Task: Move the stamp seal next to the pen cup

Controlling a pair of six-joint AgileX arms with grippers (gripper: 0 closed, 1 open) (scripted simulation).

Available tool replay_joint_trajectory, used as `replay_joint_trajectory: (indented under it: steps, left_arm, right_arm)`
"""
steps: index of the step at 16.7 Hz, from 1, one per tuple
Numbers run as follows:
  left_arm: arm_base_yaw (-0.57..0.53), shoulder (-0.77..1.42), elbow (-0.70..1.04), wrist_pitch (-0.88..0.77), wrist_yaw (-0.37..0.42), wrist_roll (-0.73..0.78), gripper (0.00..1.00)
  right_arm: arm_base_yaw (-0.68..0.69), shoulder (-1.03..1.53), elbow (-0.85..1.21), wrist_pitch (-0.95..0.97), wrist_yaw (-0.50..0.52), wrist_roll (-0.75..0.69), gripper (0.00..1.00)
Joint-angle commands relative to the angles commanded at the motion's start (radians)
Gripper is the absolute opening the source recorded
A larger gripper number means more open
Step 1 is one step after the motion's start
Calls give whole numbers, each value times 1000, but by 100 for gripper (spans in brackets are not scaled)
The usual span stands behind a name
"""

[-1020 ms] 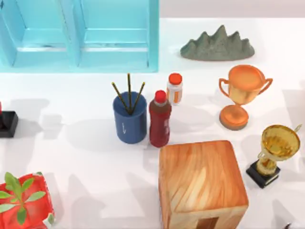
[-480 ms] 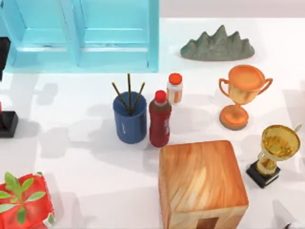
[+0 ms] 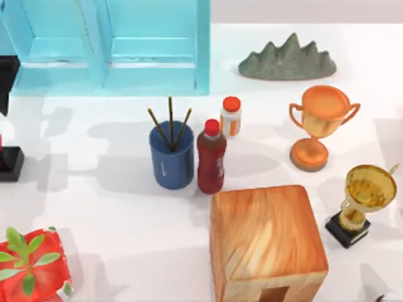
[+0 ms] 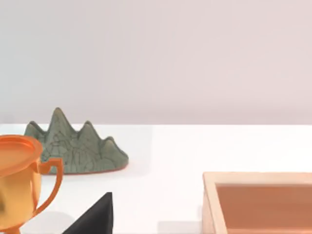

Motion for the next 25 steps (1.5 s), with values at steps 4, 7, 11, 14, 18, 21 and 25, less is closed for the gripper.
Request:
replay_joint_trajectory:
  steps: [4, 7, 11, 14, 18, 21, 25]
  left_arm:
    - [-5, -1, -5, 5, 0, -1, 100]
    - [-2, 9, -71, 75, 0, -2, 100]
    - [1, 39, -229, 279, 0, 1, 100]
    - [3, 56, -308, 365, 0, 3, 100]
    - [3, 58, -315, 373, 0, 4, 100]
    - [3, 58, -315, 373, 0, 4, 77]
    - [3, 58, -315, 373, 0, 4, 47]
  right_arm:
    - [0, 0, 0, 0, 0, 0, 100]
    - [0, 0, 0, 0, 0, 0, 100]
    - [0, 0, 0, 0, 0, 0, 100]
    - [0, 0, 0, 0, 0, 0, 100]
    - [0, 0, 0, 0, 0, 0, 100]
    - [0, 0, 0, 0, 0, 0, 100]
    - [0, 0, 0, 0, 0, 0, 100]
